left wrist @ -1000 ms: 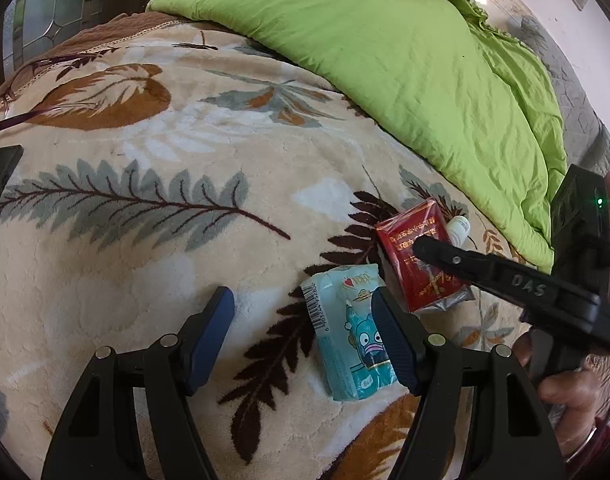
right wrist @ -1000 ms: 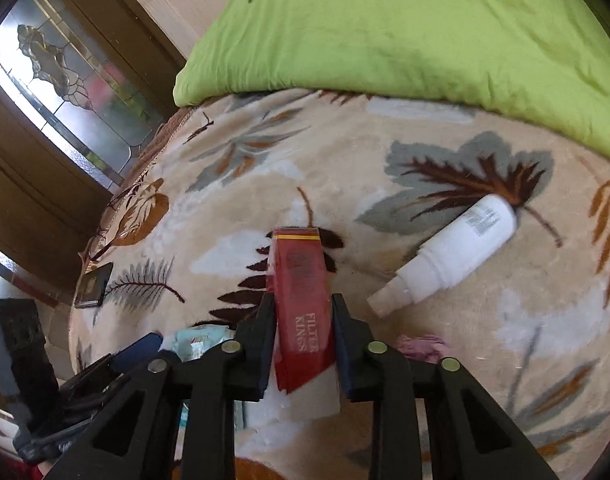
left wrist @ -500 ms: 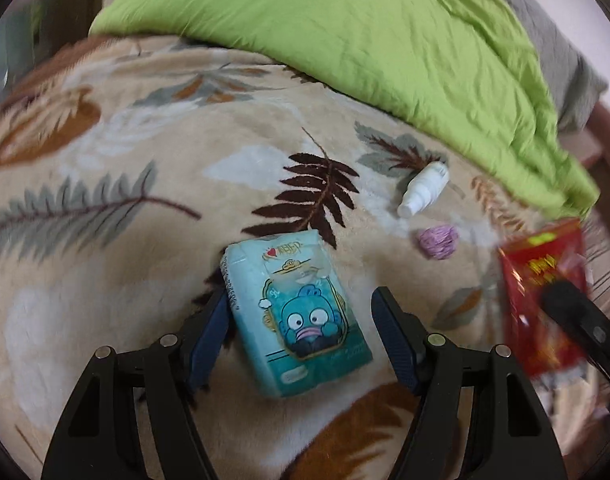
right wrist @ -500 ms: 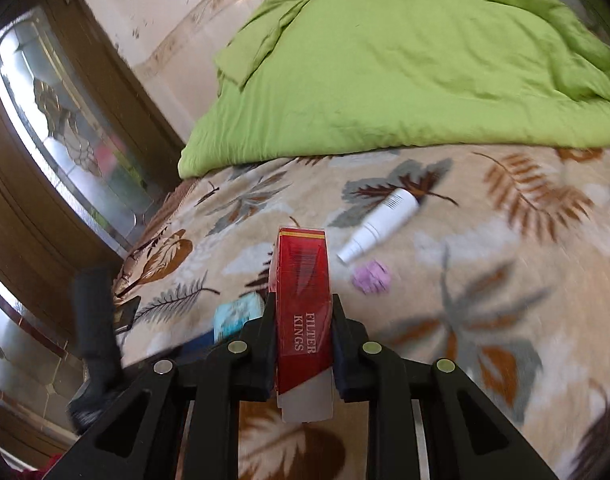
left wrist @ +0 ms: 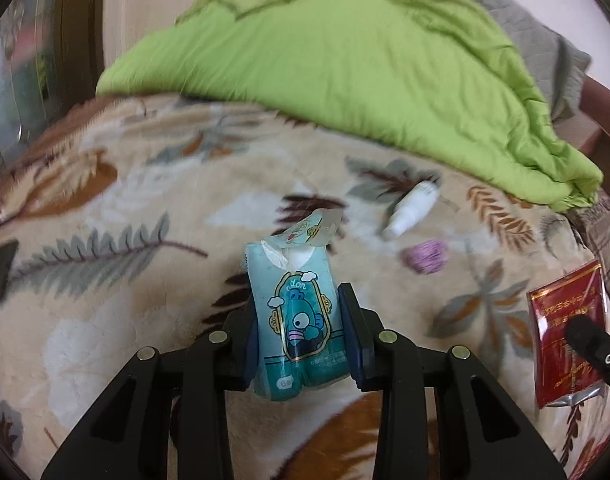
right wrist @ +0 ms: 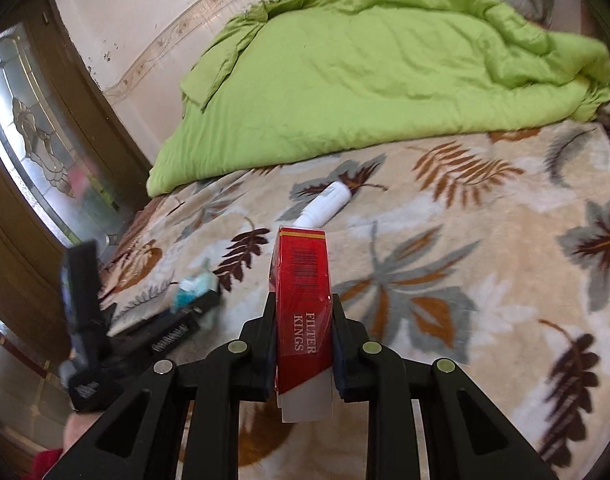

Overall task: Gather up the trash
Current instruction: 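Grasp the red cigarette pack with the right gripper while the left grasps the blue tissue pack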

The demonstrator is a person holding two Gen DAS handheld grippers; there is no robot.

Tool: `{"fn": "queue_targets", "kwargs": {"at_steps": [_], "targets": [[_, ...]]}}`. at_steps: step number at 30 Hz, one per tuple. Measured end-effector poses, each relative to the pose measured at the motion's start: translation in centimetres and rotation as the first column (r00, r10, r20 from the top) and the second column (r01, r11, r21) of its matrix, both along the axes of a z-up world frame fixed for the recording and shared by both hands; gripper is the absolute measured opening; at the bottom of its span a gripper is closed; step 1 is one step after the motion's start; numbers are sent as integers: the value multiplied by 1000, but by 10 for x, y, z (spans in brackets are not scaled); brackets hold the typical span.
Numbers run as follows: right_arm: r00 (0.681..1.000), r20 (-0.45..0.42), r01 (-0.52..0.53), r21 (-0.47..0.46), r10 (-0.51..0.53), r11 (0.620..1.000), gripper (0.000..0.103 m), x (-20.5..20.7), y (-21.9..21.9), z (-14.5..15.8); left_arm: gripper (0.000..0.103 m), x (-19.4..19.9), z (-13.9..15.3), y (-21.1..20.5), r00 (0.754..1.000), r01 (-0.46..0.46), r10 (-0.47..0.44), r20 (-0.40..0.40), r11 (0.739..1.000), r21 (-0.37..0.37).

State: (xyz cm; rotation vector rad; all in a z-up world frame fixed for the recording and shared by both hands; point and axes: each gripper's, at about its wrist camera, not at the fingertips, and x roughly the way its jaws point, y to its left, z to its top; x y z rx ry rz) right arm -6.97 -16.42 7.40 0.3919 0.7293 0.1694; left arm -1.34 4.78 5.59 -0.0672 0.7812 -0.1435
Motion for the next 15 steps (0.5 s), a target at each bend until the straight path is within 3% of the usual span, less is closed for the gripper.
{"fn": "queue_targets", "kwargs": {"at_steps": [8, 15], "targets": [[995, 63, 76, -64, -71, 995, 24, -49, -13, 17, 34, -47, 30, -24, 982, 75, -85, 171, 995, 64], [990, 93, 112, -111, -101, 987, 24, -95, -22, 23, 34, -90, 42, -47, 962, 122, -147, 230, 985, 123]]}}
